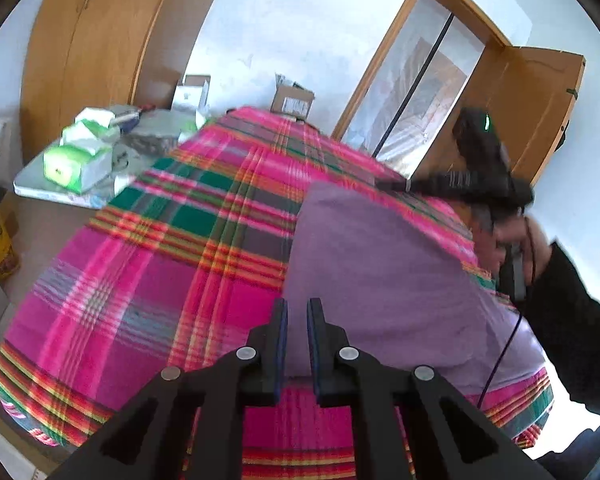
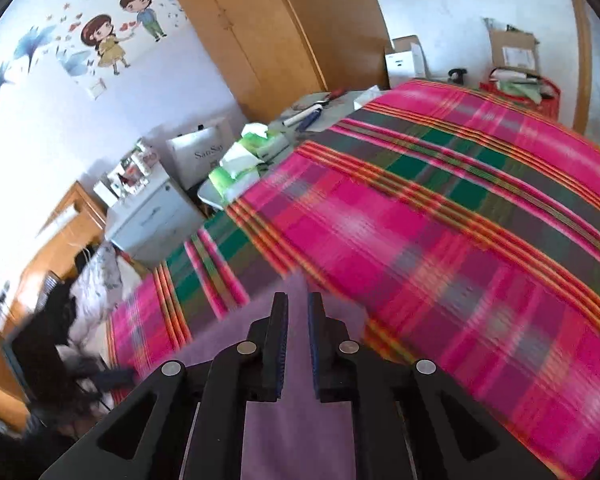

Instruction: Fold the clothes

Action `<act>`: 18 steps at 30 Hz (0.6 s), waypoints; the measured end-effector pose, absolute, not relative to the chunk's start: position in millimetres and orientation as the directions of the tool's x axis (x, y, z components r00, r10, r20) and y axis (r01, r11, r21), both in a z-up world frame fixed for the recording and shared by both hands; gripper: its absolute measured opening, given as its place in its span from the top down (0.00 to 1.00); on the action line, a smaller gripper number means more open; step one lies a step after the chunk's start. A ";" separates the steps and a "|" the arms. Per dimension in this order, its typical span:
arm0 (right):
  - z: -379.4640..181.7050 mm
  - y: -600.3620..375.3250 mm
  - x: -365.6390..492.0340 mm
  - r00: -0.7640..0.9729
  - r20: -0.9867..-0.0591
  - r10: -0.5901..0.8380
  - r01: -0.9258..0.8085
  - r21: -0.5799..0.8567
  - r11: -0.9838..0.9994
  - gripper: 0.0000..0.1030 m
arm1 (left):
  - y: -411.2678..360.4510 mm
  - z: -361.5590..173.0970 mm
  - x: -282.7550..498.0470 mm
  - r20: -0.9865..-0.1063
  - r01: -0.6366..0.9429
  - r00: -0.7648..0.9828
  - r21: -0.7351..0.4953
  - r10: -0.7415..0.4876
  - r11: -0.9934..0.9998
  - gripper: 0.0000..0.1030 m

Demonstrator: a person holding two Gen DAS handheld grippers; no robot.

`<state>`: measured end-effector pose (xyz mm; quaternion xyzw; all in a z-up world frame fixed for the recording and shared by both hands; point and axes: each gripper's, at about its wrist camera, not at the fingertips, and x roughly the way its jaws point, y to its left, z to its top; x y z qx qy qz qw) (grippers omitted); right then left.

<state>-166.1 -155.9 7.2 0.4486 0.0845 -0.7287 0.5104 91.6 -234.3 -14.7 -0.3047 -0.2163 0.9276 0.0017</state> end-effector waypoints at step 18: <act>-28.3 -52.3 -130.0 -0.215 -0.744 -0.633 0.690 0.343 -0.638 0.95 | -116.0 -35.4 35.3 -0.665 -0.070 -0.683 -0.350 0.301 -0.934 0.90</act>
